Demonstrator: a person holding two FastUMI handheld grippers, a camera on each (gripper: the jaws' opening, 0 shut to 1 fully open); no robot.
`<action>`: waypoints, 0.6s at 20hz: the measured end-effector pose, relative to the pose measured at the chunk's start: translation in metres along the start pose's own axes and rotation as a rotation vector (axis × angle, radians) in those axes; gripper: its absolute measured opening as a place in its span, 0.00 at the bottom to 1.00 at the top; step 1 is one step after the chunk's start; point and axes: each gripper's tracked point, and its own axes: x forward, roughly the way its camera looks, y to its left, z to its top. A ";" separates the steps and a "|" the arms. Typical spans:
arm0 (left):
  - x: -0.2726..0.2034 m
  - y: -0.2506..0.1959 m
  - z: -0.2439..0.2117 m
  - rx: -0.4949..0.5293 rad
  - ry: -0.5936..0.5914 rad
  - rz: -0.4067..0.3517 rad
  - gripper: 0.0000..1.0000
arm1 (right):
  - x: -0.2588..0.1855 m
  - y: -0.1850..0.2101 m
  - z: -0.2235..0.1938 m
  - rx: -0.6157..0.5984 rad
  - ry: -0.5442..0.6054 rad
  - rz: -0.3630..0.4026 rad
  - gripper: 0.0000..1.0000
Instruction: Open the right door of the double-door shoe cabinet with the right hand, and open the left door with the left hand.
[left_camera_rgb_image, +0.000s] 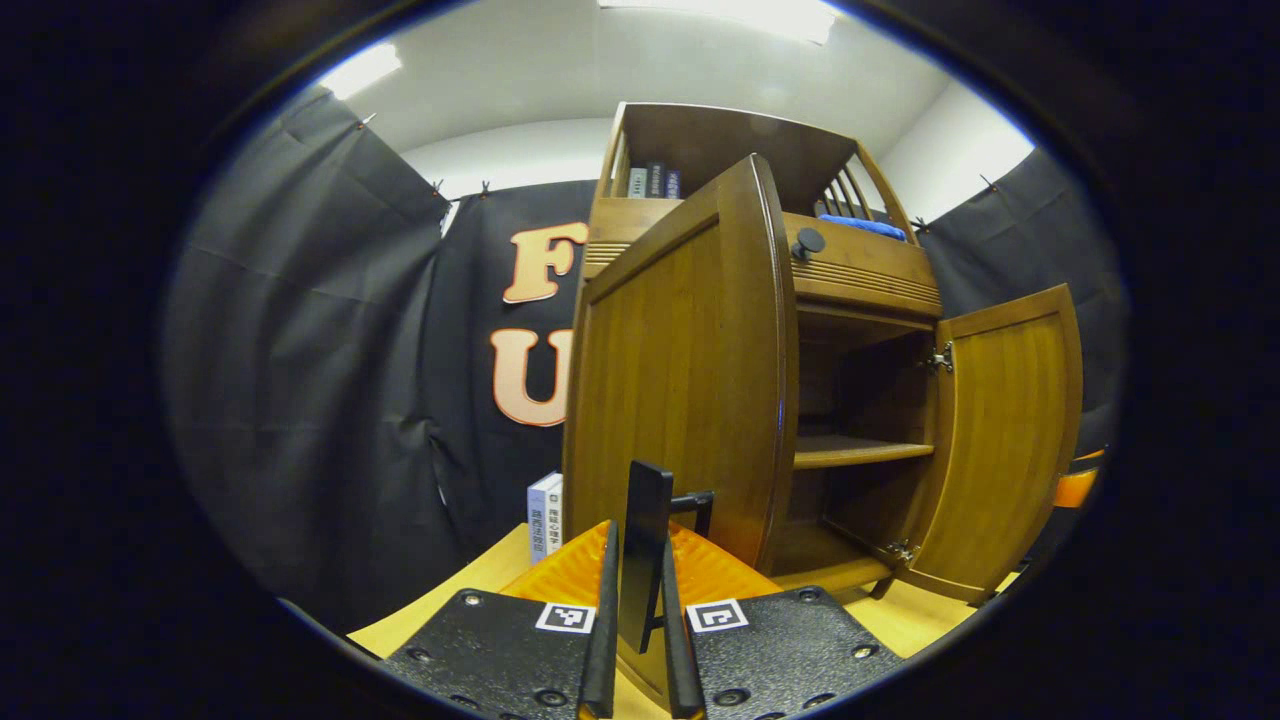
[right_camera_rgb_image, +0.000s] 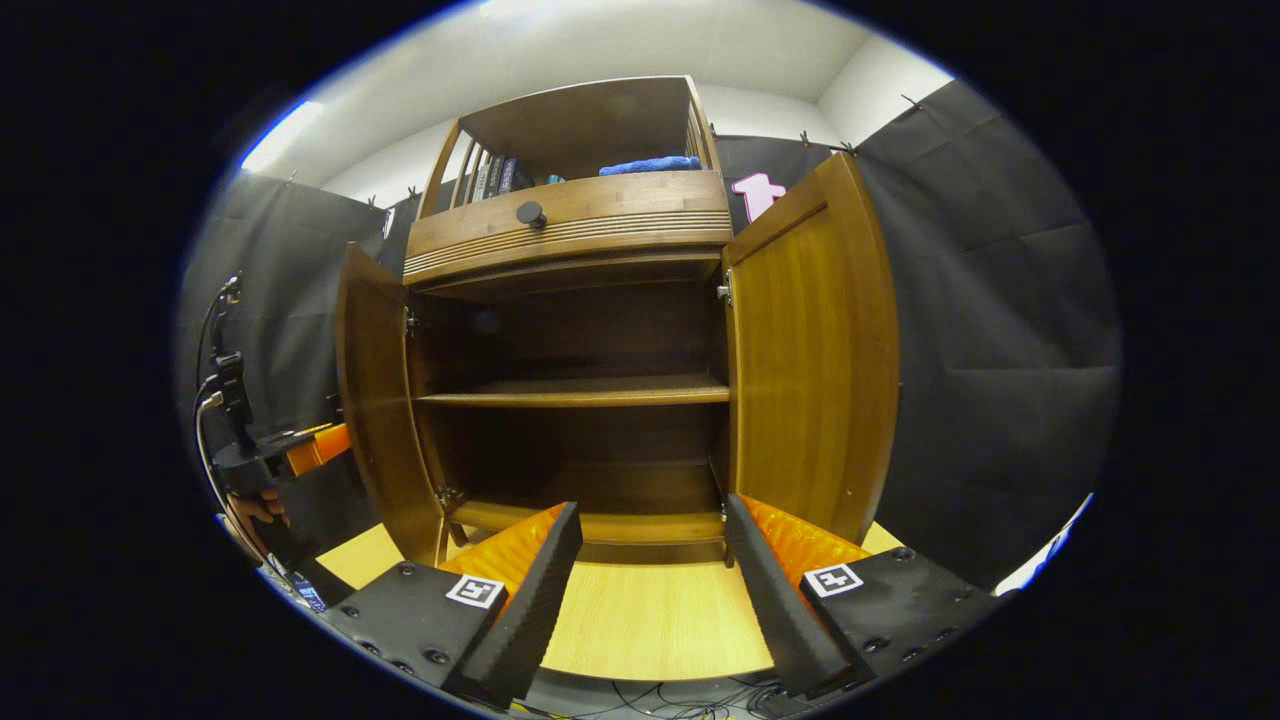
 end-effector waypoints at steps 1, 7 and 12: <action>-0.003 0.010 0.001 -0.005 -0.004 0.021 0.19 | 0.002 0.004 -0.002 0.005 0.002 0.010 0.84; -0.001 0.060 0.013 -0.043 -0.045 0.042 0.06 | 0.008 0.017 -0.001 -0.008 0.006 0.048 0.84; 0.000 0.074 0.012 -0.109 -0.016 -0.063 0.15 | 0.010 0.019 0.000 -0.014 0.006 0.047 0.84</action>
